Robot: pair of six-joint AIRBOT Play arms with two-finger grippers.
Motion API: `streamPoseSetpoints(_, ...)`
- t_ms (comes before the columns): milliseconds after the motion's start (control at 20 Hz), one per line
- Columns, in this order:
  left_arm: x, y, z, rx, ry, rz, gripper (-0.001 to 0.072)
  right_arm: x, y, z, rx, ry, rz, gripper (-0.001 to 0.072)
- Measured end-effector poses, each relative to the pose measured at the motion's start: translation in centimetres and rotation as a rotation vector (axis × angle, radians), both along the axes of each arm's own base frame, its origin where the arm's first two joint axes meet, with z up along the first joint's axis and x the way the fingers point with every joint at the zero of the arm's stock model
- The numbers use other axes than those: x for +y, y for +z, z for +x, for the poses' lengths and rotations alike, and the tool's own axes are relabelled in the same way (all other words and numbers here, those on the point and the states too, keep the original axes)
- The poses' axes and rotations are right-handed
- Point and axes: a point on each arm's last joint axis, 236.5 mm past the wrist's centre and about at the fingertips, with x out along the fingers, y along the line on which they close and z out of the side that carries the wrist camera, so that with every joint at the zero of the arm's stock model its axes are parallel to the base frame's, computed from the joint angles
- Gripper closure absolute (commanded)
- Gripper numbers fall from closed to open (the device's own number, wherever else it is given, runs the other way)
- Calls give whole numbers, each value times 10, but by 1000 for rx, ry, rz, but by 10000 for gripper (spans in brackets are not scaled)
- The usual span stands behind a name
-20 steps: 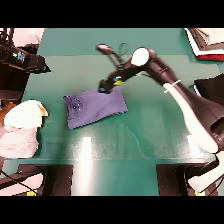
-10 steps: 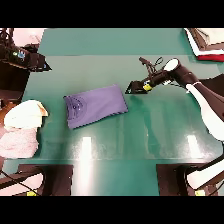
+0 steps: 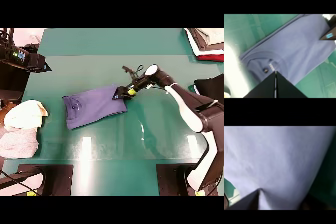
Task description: Fold the shirts.
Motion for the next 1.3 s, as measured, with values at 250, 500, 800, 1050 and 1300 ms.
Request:
streamPoseSetpoints(250, 0, 0, -1, 2, -1, 0, 684, 23, -6, -10, -50, 80, 2, 695)
streamPoseSetpoints(500, 0, 0, -1, 2, -1, 0, 684, -16, 28, 15, -148, 59, -12, 697)
streamPoseSetpoints(800, 0, 0, -1, 5, 3, -3, 684, -198, 107, 83, -331, -255, -203, 697)
streamPoseSetpoints(1050, -10, 4, -2, 12, 5, -52, 684, -384, 162, 95, -451, -626, -354, 697)
streamPoseSetpoints(1300, -16, 6, -3, 21, 13, -88, 684, -506, 192, 77, -532, -891, -450, 697)
